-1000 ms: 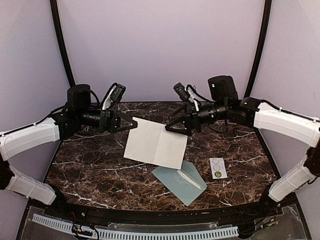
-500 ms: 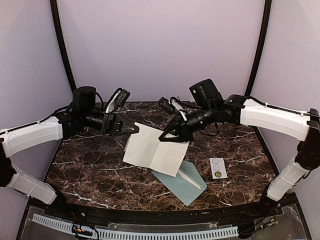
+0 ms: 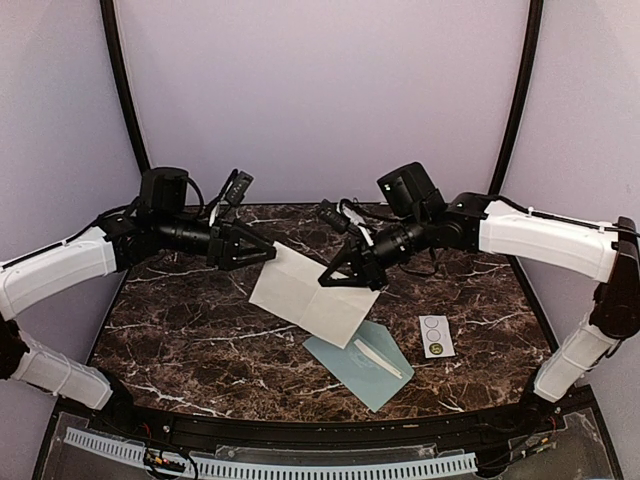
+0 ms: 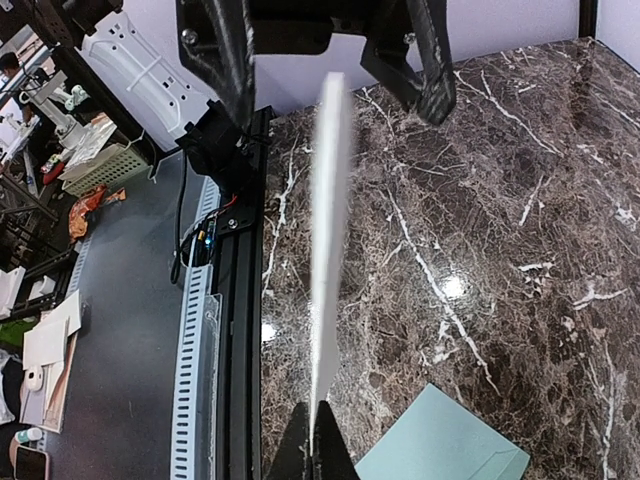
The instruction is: Place the letter into the envelope and seal it
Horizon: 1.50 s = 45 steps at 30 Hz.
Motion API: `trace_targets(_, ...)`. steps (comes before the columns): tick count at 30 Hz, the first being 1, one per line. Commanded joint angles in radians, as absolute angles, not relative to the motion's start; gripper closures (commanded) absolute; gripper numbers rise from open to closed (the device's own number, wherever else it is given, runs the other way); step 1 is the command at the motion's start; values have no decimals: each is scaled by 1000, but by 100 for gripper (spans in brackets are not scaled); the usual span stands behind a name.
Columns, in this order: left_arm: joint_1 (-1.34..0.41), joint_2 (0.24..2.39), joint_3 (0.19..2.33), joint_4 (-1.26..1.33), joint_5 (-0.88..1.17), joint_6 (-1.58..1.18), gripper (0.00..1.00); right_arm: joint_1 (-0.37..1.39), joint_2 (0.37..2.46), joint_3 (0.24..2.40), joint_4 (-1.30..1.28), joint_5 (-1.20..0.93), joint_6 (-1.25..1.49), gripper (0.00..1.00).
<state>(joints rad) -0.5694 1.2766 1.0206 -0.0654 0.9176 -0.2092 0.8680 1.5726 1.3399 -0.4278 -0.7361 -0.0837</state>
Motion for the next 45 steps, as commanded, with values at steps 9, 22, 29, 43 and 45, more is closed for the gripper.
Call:
trace_targets(9, -554, 1272, 1004, -62, 869, -123, 13, 865, 1523, 1200, -215, -740, 54, 100)
trace_targets(22, -556, 1278, 930, 79, 1005, -215, 7, 847, 1546, 1181, -129, -741, 155, 100)
trace_targets(29, -583, 1324, 939, 44, 958, -199, 7, 848, 1558, 1202, -155, -764, 138, 100)
trace_targets(43, -598, 1339, 957, 9, 948, -168, 98, 844, 1554, 1200, -146, -737, 143, 94)
trace_targets(45, -598, 1329, 956, 8, 930, -165, 100, 840, 1545, 1189, -134, -735, 151, 84)
